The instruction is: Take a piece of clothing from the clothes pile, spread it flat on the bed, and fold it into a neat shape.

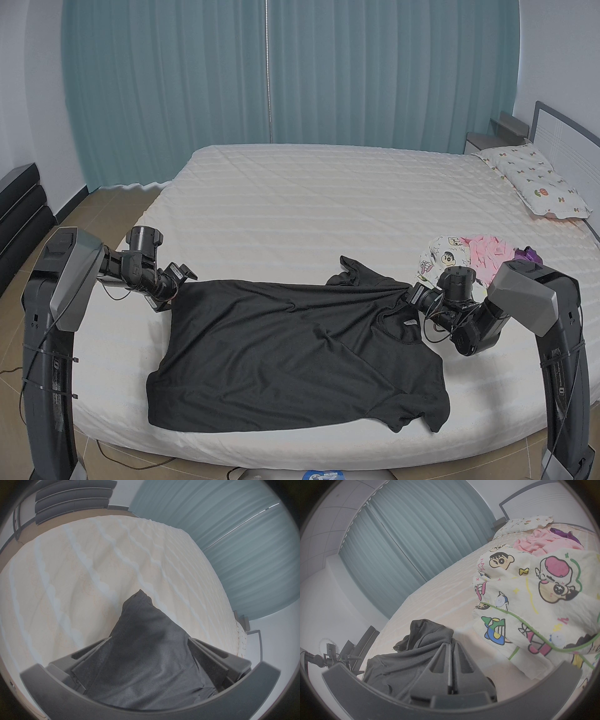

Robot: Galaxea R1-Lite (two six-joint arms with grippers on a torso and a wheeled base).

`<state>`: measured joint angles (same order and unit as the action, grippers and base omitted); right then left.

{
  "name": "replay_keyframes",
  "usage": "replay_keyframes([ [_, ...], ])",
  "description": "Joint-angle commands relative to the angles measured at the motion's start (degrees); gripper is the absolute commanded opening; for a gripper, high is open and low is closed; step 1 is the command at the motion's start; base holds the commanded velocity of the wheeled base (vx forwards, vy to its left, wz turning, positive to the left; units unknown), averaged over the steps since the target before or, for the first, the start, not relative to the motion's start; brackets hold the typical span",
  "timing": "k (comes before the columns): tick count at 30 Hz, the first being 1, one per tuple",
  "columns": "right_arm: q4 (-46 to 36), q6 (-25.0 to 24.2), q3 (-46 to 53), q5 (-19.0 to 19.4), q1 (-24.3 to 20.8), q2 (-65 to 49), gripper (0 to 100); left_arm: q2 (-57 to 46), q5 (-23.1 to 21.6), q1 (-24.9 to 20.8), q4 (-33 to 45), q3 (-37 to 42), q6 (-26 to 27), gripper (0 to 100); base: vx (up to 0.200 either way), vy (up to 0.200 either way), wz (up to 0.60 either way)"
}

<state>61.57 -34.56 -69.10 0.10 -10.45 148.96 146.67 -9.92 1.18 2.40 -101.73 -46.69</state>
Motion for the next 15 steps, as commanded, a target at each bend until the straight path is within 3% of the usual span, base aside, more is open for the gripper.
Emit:
replay_keyframes([
  [1, -0.1, 0.0, 0.0, 0.0, 0.0, -0.2, 0, 1.4, 0.1, 0.0, -0.1, -1.0, 0.0, 100, 0.0, 0.0, 0.0],
  [15, -0.1, -0.1, 0.0, 0.1, 0.2, -0.1, 0, 3.3, 2.4, 1.4, 0.3, -5.7, 0.2, 100, 0.0, 0.0, 0.0],
])
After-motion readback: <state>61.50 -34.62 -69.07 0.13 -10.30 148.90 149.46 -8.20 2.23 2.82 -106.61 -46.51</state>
